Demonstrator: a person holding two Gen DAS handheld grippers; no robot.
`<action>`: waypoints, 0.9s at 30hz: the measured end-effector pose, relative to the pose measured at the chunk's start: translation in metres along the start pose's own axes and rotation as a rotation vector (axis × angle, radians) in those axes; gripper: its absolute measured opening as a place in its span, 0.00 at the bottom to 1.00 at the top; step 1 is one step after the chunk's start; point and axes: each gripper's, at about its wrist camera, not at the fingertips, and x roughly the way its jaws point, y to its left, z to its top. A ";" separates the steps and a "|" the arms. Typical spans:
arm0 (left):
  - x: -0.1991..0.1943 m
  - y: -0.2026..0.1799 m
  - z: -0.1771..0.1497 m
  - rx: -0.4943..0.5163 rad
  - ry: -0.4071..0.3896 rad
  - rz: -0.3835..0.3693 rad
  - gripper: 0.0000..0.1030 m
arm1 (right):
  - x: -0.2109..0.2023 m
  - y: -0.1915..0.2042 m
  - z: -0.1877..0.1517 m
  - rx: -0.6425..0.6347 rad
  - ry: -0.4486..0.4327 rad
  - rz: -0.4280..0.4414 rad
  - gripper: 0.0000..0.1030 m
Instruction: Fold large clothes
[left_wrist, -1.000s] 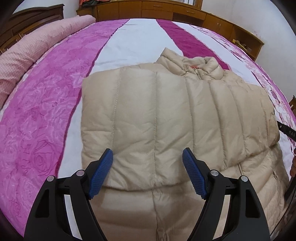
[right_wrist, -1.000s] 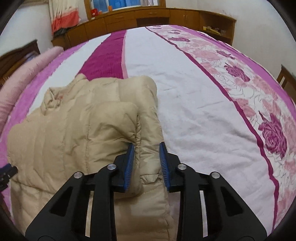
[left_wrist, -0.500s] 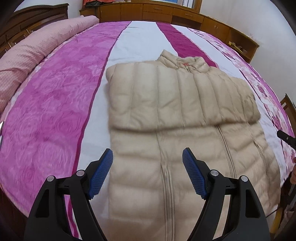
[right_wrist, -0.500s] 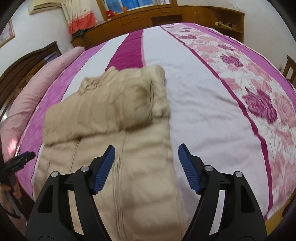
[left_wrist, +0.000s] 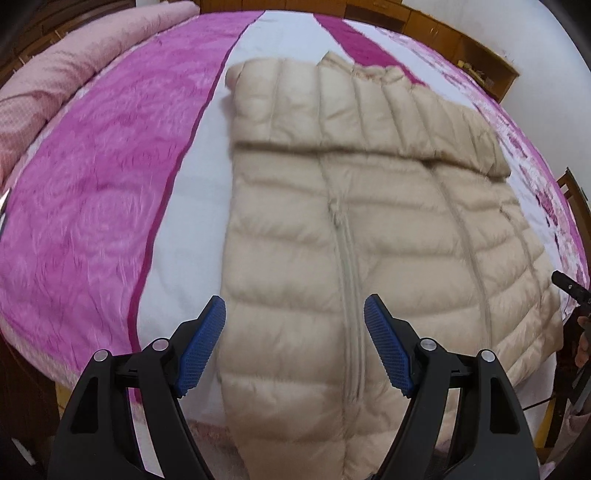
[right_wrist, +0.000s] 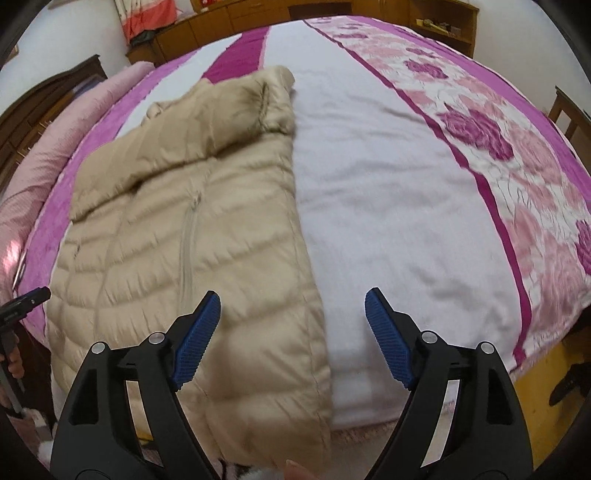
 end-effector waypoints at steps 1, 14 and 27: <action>0.003 0.002 -0.004 -0.002 0.012 0.005 0.73 | 0.000 -0.001 -0.003 -0.001 0.005 0.000 0.78; 0.020 0.013 -0.030 -0.047 0.079 -0.024 0.73 | 0.019 0.013 -0.023 -0.017 0.077 0.087 0.81; 0.024 -0.003 -0.040 0.006 0.103 -0.128 0.45 | 0.019 0.017 -0.030 -0.027 0.061 0.148 0.46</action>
